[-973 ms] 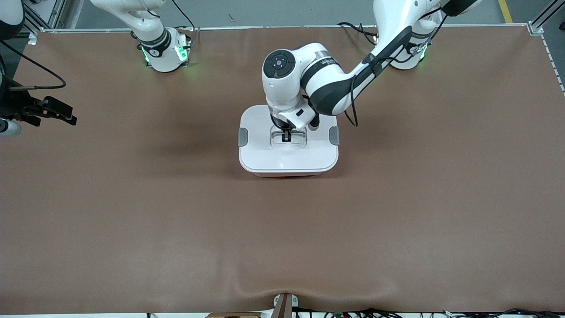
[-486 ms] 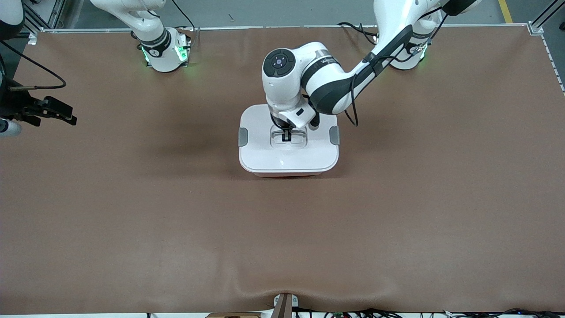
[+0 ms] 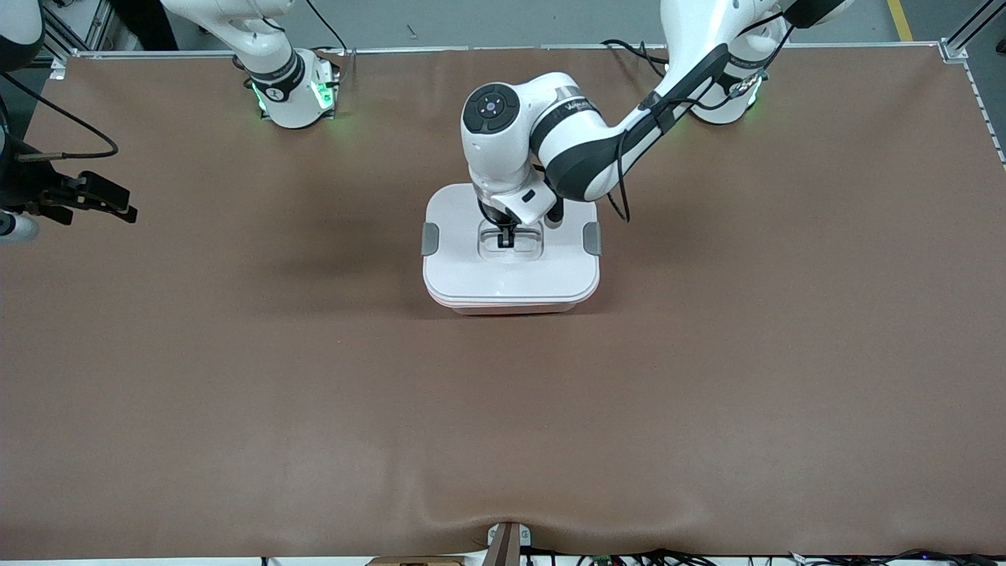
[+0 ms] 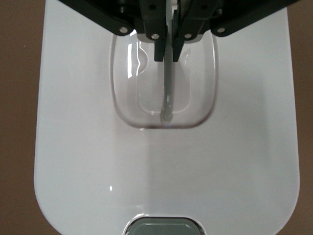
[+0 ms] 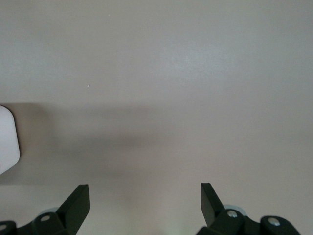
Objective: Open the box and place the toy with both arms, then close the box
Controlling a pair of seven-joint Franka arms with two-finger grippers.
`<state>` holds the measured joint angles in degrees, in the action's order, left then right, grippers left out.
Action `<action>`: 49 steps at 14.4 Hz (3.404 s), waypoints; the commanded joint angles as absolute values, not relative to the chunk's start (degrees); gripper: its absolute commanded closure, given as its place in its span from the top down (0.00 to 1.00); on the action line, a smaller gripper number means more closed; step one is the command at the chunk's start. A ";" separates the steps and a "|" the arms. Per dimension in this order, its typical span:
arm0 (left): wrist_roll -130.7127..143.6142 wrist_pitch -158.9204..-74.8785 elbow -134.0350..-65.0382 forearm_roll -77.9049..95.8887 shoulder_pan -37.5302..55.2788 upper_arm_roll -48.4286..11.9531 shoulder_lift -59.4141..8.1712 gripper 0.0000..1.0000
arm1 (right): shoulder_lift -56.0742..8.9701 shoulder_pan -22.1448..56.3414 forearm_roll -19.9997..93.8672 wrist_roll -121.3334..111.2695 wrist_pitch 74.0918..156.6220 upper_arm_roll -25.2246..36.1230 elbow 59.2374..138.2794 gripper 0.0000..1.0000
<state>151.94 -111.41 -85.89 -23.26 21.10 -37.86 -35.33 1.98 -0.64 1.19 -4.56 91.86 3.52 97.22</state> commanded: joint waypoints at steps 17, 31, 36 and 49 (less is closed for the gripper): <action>153.02 -112.32 -84.99 -24.61 21.45 -37.53 -35.95 0.00 | 2.29 -0.35 1.49 -3.60 91.41 3.78 96.50 1.00; 154.95 -112.41 -85.08 -24.43 21.44 -37.44 -36.47 0.00 | 2.29 0.09 1.58 -3.52 91.58 3.69 96.42 1.00; 154.86 -112.41 -85.08 -24.61 21.44 -37.44 -36.83 0.00 | 2.37 0.09 1.58 -3.52 91.67 3.78 96.50 1.00; 153.99 -112.68 -85.25 -25.49 21.36 -37.44 -37.97 0.11 | 2.11 1.14 0.53 -3.52 87.46 3.16 91.06 1.00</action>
